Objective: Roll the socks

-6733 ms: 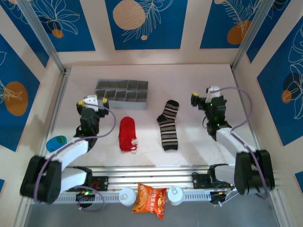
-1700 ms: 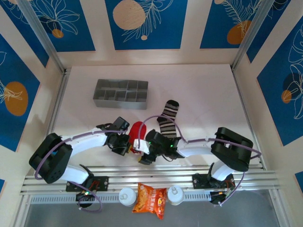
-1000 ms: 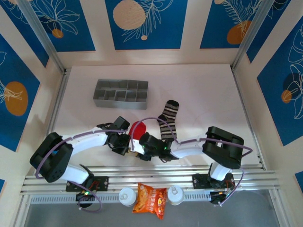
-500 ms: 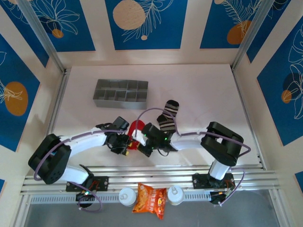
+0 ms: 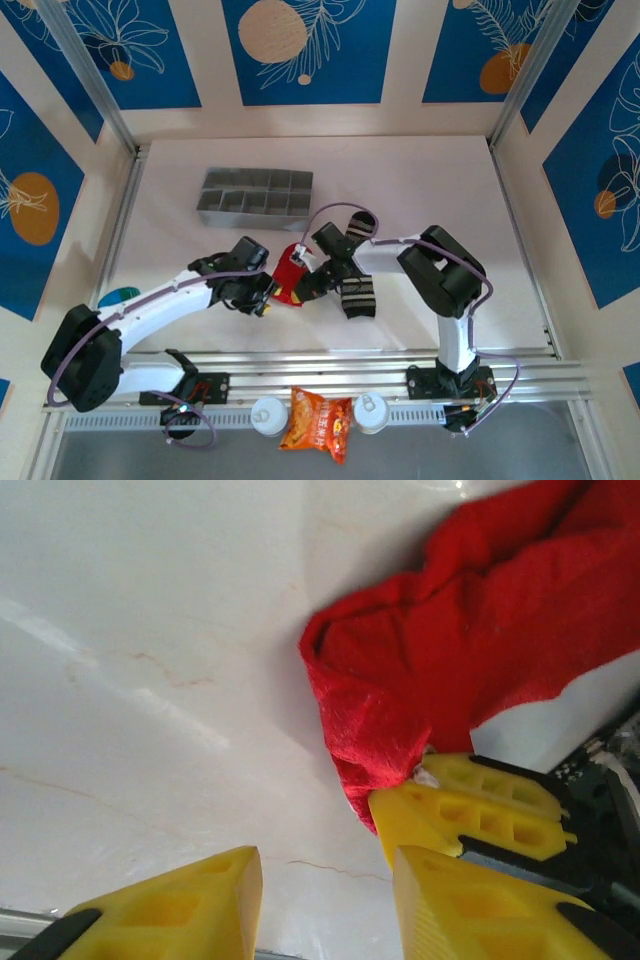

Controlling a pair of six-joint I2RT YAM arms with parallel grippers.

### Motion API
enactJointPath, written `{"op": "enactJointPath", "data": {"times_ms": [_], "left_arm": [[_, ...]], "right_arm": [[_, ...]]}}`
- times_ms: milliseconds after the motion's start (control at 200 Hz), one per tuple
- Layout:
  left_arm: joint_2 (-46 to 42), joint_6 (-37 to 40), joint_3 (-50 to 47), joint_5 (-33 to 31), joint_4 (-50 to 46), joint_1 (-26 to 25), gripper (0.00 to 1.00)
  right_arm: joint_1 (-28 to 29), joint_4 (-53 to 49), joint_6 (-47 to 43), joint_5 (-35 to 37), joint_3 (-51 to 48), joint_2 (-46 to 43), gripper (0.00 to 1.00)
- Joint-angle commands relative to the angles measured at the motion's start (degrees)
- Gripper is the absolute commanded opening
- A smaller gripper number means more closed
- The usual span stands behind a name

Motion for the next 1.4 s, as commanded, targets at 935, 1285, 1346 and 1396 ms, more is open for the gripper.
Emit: {"op": "enactJointPath", "data": {"times_ms": [935,1285,1346,1396], "left_arm": [[21.1,6.3,4.5,-6.4,-0.1,2.6,0.21],[18.0,6.7,2.7,-1.7,-5.4,4.4,0.15],[18.1,7.5,3.5,-1.0,-6.1,4.6,0.15],[18.2,7.9,4.0,-0.6,-6.8,4.8,0.15]], "right_arm": [[0.4,-13.1,-3.1,0.1,6.0,0.2,0.24],[10.8,19.8,-27.3,31.5,-22.8,-26.6,0.6],[14.1,19.8,-33.2,37.3,-22.9,-26.4,0.6],[16.7,20.0,-37.2,43.0,-22.2,-25.1,0.6]]}}
